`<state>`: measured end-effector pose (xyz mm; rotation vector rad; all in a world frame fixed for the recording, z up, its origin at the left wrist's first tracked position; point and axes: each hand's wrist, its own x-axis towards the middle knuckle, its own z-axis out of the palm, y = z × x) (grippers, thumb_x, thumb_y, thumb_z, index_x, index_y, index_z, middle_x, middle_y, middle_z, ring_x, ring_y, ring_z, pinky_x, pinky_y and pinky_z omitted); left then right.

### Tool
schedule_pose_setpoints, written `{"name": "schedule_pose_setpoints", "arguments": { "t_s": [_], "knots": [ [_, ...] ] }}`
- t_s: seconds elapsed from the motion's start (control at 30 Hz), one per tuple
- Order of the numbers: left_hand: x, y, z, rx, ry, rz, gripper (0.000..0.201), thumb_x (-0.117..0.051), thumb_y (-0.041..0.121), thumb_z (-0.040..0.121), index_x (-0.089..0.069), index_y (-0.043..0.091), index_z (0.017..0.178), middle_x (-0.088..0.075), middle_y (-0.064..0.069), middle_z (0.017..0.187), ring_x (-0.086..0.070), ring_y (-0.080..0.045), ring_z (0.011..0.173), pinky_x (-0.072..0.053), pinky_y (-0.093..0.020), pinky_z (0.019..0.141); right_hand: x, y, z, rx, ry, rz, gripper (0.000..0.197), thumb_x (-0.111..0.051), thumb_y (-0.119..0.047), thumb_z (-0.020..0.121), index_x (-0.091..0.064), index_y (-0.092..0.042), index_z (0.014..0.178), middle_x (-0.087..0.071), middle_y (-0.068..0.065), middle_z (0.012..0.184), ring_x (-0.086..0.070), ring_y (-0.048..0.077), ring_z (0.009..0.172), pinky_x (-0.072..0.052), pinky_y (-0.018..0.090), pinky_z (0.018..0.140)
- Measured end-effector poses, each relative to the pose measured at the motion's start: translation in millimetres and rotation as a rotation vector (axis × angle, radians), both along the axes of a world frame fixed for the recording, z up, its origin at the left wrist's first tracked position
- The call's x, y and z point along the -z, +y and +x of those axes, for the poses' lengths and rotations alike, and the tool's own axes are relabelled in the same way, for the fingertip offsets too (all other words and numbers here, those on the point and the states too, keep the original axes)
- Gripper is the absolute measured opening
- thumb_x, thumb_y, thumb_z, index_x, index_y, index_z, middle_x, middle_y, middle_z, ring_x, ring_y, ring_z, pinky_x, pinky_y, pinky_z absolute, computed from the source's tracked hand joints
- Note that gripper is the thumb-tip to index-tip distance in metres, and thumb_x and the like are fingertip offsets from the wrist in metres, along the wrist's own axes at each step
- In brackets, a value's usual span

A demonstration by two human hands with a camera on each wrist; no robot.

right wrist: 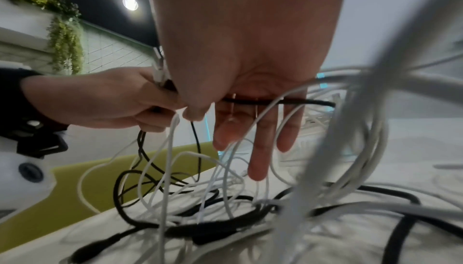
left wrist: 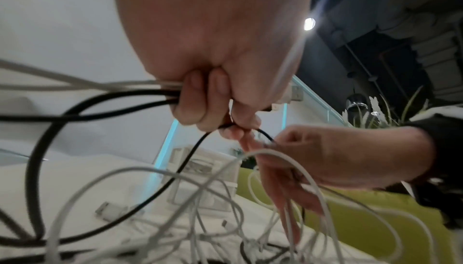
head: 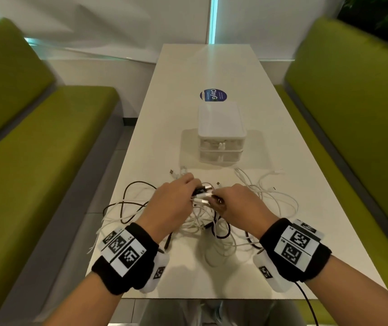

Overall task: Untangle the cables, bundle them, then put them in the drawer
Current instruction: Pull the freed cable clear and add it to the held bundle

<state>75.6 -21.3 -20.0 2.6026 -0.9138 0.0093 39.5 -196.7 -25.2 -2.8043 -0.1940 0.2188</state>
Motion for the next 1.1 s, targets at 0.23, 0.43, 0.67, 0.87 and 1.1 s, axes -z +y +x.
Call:
{"name": "schedule_pose_setpoints", "arguments": {
  "t_s": [0.23, 0.43, 0.67, 0.87, 1.1],
  "knots": [
    [-17, 27, 29, -0.181, -0.097, -0.276, 0.028, -0.046, -0.005, 0.087, -0.065, 0.013, 0.099, -0.061, 0.001, 0.094, -0.06, -0.026, 0.081, -0.049, -0.049, 0.071, 0, -16, 8, 0.131, 0.004, 0.296, 0.055, -0.043, -0.056, 0.097, -0.063, -0.012, 0.071, -0.066, 0.005, 0.061, -0.064, 0.02, 0.061, -0.051, 0.036, 0.067],
    [-7, 38, 32, -0.379, -0.056, -0.411, 0.028, -0.042, -0.006, 0.09, -0.065, 0.007, 0.097, -0.066, -0.008, 0.097, -0.062, -0.03, 0.09, -0.05, -0.052, 0.078, -1, -14, 13, 0.135, -0.028, 0.419, 0.049, -0.049, -0.049, 0.097, -0.055, -0.013, 0.063, -0.066, 0.009, 0.06, -0.064, 0.021, 0.058, -0.052, 0.038, 0.068],
    [-16, 16, 8, -0.131, -0.019, -0.268, 0.071, -0.044, -0.013, 0.083, -0.047, 0.027, 0.141, -0.054, 0.009, 0.138, -0.059, -0.015, 0.114, -0.049, -0.039, 0.098, -6, -9, 16, 0.128, 0.072, 0.46, 0.045, -0.043, -0.043, 0.101, -0.062, -0.016, 0.07, -0.063, 0.001, 0.052, -0.067, 0.015, 0.055, -0.053, 0.033, 0.07],
    [-8, -7, 5, -0.053, 0.062, -0.061, 0.058, -0.046, -0.004, 0.086, -0.05, 0.027, 0.136, -0.051, 0.005, 0.124, -0.061, -0.028, 0.096, -0.048, -0.043, 0.081, -17, -15, 20, 0.079, 0.21, 0.737, 0.037, -0.049, -0.031, 0.102, -0.066, -0.014, 0.074, -0.071, 0.004, 0.067, -0.072, 0.023, 0.071, -0.055, 0.035, 0.071],
    [-12, 1, 14, -0.191, -0.002, -0.076, 0.04, -0.046, -0.001, 0.088, -0.058, 0.018, 0.122, -0.055, 0.001, 0.109, -0.058, -0.027, 0.089, -0.043, -0.038, 0.076, -6, -36, 22, 0.01, 0.036, 0.451, 0.007, -0.07, -0.033, 0.086, -0.07, -0.029, 0.08, -0.066, -0.011, 0.087, -0.061, 0.006, 0.088, -0.047, 0.026, 0.077]
  ]
}}
